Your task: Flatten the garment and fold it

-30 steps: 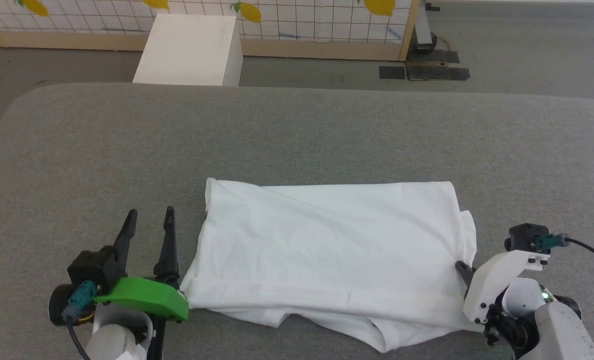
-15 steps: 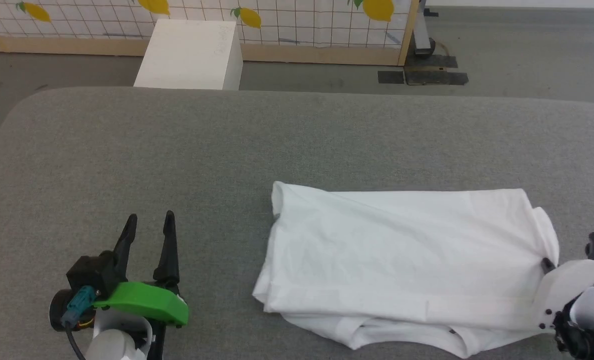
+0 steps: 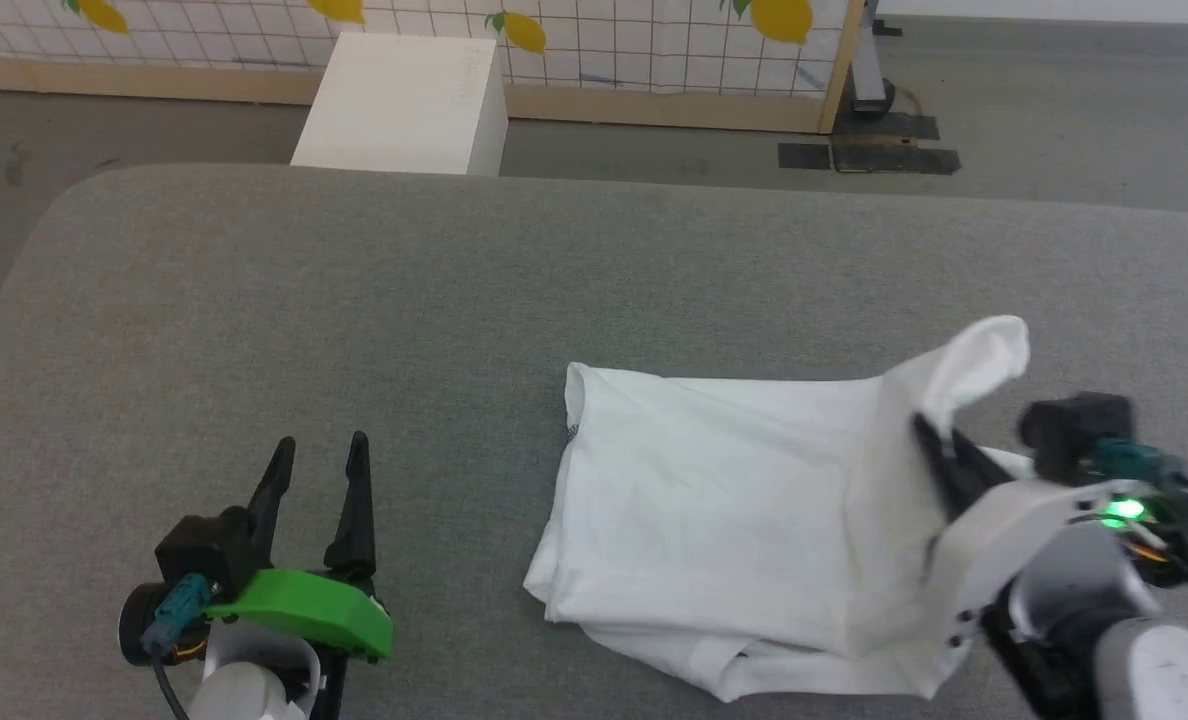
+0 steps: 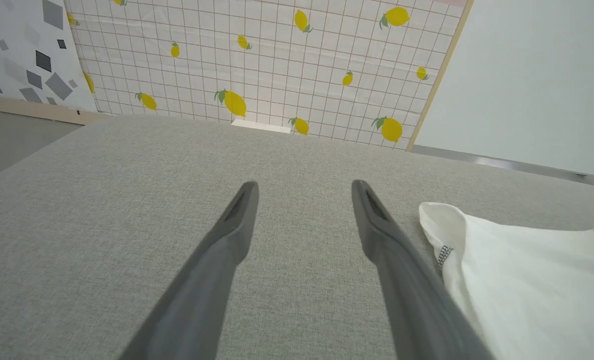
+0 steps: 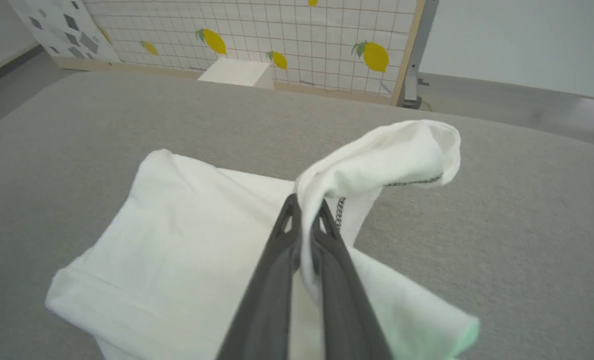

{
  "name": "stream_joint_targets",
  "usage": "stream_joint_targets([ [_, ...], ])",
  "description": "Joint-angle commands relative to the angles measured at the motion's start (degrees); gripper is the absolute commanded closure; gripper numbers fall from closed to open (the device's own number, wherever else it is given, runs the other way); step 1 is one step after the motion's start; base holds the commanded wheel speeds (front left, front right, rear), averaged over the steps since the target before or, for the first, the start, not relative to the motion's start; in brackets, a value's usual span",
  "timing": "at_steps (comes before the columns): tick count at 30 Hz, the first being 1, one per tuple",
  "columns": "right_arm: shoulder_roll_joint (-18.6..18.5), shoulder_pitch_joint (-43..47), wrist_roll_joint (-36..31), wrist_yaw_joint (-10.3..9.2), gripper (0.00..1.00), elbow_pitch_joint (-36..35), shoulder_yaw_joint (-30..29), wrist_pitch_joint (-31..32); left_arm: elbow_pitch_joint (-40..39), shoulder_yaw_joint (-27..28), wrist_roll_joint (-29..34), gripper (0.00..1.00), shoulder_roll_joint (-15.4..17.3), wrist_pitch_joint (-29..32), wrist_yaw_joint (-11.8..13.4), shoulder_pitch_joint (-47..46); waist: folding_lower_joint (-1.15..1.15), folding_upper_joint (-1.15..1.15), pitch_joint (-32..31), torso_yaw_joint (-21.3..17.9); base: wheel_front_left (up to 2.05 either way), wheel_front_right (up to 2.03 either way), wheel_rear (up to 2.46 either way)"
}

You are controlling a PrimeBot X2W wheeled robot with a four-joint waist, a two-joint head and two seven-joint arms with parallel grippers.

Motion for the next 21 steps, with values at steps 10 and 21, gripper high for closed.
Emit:
stream_joint_targets([
  [10, -0.03, -10.33, -2.14, -0.09, 1.00, 6.84, 20.28, -0.65, -0.09, -1.47, 1.35, 0.00, -0.83, -0.27, -0.72, -3.38, 0.00, 0.00, 3.65, 2.98, 0.00, 0.00, 0.00],
  [21, -0.03, -22.93, 3.06, -0.09, 1.00, 28.74, 32.54, -0.46, -0.12, -1.90, 1.54, 0.00, -1.75, -0.27, -0.84, -6.07, 0.00, 0.00, 7.93, 5.32, 0.00, 0.00, 0.00],
])
